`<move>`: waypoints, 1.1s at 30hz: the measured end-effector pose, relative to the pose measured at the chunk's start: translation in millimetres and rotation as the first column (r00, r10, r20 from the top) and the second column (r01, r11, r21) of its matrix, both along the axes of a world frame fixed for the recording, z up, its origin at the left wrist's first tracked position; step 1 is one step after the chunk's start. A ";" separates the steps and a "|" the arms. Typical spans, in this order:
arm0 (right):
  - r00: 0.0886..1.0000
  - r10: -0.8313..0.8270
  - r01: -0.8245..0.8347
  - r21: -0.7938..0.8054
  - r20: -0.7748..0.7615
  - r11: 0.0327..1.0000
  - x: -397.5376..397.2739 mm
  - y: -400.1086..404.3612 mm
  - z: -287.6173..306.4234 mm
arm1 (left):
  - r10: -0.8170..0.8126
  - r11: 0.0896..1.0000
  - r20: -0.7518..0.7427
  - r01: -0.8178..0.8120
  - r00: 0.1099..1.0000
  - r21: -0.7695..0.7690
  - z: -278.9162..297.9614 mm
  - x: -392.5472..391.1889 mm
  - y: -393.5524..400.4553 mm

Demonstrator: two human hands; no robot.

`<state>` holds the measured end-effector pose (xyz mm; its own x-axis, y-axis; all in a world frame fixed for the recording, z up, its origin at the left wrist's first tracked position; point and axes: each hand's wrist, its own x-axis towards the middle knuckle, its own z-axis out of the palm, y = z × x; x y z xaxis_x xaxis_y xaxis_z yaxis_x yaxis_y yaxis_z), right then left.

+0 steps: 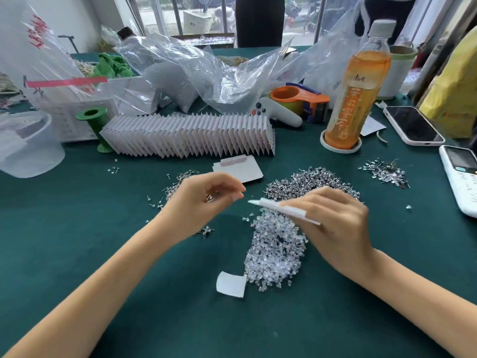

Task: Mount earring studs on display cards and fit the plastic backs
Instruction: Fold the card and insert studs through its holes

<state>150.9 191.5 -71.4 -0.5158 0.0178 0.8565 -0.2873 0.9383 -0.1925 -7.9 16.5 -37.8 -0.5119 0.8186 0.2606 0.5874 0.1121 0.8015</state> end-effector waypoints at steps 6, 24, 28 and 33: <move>0.999 -0.036 0.036 -0.157 -0.001 0.987 -1.8 3.1 -4.0 | -0.070 0.985 -0.259 0.025 0.963 -0.173 -19.6 0.8 -2.7; 1.000 0.007 -0.007 0.056 -0.005 0.998 1.2 -2.6 -3.5 | -0.109 0.972 -0.450 0.000 0.886 -0.234 -15.5 7.2 -5.0; 0.998 0.055 -0.060 0.200 0.031 0.978 3.6 -5.3 0.3 | -0.040 0.980 -0.374 -0.036 0.927 -0.194 -14.3 4.8 -6.1; 0.997 0.063 -0.076 0.409 0.046 0.909 3.7 -11.0 5.0 | 0.096 0.984 0.111 -0.077 0.989 -0.163 -1.8 5.5 -4.8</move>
